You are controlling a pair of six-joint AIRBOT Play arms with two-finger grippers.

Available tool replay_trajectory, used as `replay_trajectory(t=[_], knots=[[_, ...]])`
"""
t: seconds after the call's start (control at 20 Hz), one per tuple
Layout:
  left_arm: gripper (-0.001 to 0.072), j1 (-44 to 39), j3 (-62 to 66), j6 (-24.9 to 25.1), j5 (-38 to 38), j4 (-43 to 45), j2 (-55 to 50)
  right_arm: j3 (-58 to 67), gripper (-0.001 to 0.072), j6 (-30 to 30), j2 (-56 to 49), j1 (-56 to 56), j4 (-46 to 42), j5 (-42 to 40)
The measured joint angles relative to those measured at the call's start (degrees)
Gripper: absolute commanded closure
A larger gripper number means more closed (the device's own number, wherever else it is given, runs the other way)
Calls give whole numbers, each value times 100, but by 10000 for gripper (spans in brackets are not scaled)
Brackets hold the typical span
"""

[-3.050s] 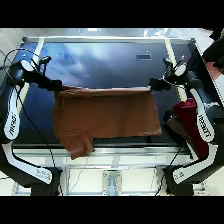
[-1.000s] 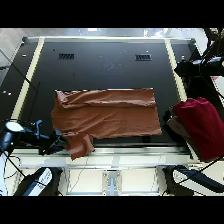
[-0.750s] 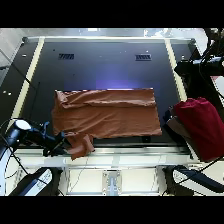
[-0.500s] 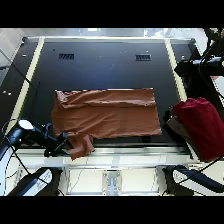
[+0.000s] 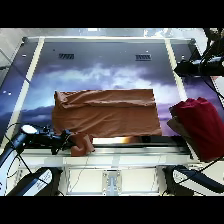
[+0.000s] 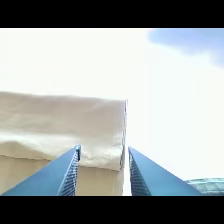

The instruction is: Fold the shirts.

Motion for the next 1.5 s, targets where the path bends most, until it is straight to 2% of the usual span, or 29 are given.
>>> replay_trajectory(t=[0.25,0.45,0.65,0.8,0.85,1.0,1.2,1.5], knots=[[693,0,-31,380,192,-503,-2,-140,367,0,254,-107,-546,636],[693,0,-35,638,219,-625,-2,-1751,367,190,680,-553,-435,1231],[693,0,-35,831,227,-664,-2,-4214,367,299,846,-916,892,741],[693,0,-35,879,177,-675,0,-5477,357,-28,776,-1327,2251,175],[693,0,-35,892,144,-675,2,-5711,320,-146,741,-1484,2562,81],[693,0,-35,907,57,-680,4,-6109,320,-378,680,-1998,3058,116],[693,0,-35,914,-9,-680,4,-6279,320,-337,656,-2343,2922,229],[693,0,-35,916,-20,-680,4,-6339,327,-57,544,-2448,3252,-439]])
